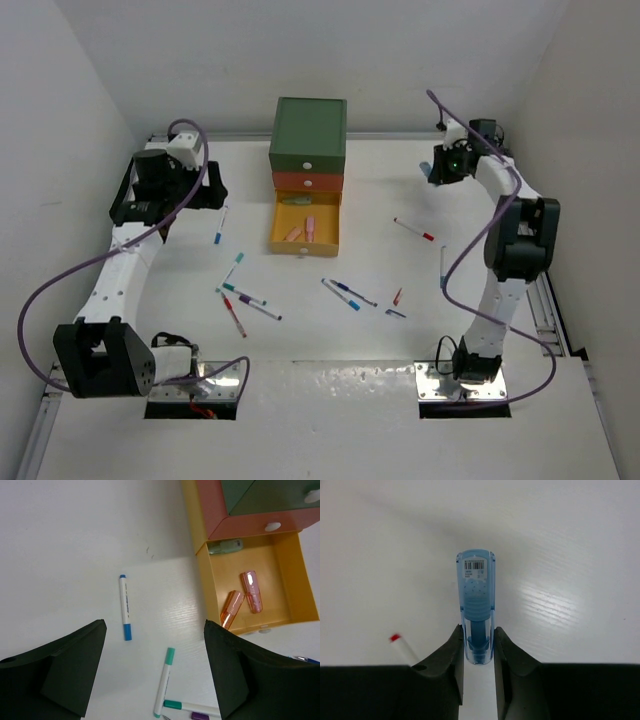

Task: Sort the stationery into containers
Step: Pick up the pen from the center of the board, then place the pen in the drawer.

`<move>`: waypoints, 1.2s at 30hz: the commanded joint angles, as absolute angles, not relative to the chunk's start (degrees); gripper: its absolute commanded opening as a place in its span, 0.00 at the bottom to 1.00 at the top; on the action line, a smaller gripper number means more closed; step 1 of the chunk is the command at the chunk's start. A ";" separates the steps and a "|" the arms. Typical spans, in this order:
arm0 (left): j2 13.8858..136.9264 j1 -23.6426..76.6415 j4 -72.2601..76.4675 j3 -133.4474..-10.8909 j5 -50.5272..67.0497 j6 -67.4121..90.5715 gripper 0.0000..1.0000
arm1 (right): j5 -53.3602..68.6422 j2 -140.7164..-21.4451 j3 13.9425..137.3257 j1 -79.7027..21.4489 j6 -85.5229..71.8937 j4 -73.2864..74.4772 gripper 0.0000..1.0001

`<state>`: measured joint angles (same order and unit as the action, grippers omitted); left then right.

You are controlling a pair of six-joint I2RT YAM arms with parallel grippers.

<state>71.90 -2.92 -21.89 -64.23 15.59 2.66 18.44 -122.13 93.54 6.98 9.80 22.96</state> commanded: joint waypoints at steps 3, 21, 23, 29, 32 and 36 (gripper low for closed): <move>65.32 -4.48 -18.29 -58.73 17.75 2.99 0.85 | 32.59 -102.24 85.62 4.49 9.92 25.74 0.00; 54.23 -6.77 -9.23 -43.87 29.09 4.57 0.78 | 31.65 -89.72 71.96 -27.49 17.05 22.15 0.00; 53.97 -6.59 -9.14 -43.24 29.09 3.87 0.77 | 29.89 -95.43 74.43 -28.73 17.49 21.62 0.00; 53.79 -6.42 -10.63 -42.54 29.71 -2.08 0.76 | 26.90 -105.98 80.94 -31.64 17.58 18.99 0.00; 53.70 -6.24 -11.69 -42.89 29.97 -5.09 0.76 | 24.54 -110.02 84.01 -32.95 18.28 18.99 0.12; 53.35 -6.07 -12.48 -42.81 30.85 -9.73 0.76 | 23.03 -110.66 85.69 -33.22 16.88 19.07 0.57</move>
